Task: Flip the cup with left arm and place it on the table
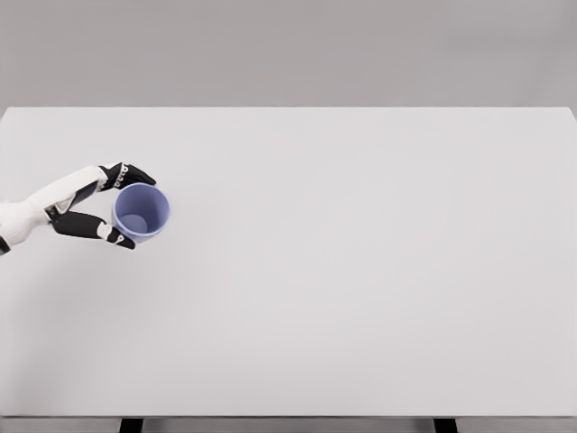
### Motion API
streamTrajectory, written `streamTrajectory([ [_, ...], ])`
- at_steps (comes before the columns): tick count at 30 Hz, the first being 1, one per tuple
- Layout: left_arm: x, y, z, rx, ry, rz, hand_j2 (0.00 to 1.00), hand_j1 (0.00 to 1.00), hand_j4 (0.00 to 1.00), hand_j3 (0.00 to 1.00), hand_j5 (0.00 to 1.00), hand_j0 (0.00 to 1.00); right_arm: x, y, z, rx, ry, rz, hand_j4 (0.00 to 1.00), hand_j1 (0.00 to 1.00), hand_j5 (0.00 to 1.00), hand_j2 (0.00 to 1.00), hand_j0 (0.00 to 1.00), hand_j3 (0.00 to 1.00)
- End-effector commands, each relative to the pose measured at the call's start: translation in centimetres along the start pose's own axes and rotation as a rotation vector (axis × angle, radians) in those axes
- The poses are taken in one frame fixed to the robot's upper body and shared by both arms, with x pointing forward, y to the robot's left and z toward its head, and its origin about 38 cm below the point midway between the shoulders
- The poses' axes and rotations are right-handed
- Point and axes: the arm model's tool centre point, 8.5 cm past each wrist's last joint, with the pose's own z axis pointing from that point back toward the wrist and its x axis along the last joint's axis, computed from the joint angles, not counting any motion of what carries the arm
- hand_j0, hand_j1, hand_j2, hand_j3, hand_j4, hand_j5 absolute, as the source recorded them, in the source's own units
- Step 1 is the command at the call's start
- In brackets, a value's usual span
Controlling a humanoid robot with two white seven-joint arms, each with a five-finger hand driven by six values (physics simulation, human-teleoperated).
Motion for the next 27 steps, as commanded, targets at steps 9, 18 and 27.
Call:
streamTrajectory([
  [9, -0.8, -0.4, -0.5, 0.038, -0.035, 0.096, 0.58, 0.58, 0.58, 0.58, 0.58, 0.58, 0.0, 0.0, 0.0, 0.0, 0.0, 0.0, 1.0, 1.0, 1.0, 1.0, 1.0, 1.0],
  [18, -2.5, -1.4, -1.3, 0.096, -0.057, 0.181, 0.58, 0.58, 0.58, 0.58, 0.58, 0.58, 0.0, 0.0, 0.0, 0.0, 0.0, 0.0, 1.0, 1.0, 1.0, 1.0, 1.0, 1.0],
  [27, -3.5, -1.8, -1.5, 0.129, -0.06, 0.227, 0.59, 0.59, 0.59, 0.59, 0.59, 0.59, 0.0, 0.0, 0.0, 0.0, 0.001, 0.001, 1.0, 1.0, 1.0, 1.0, 1.0, 1.0],
])
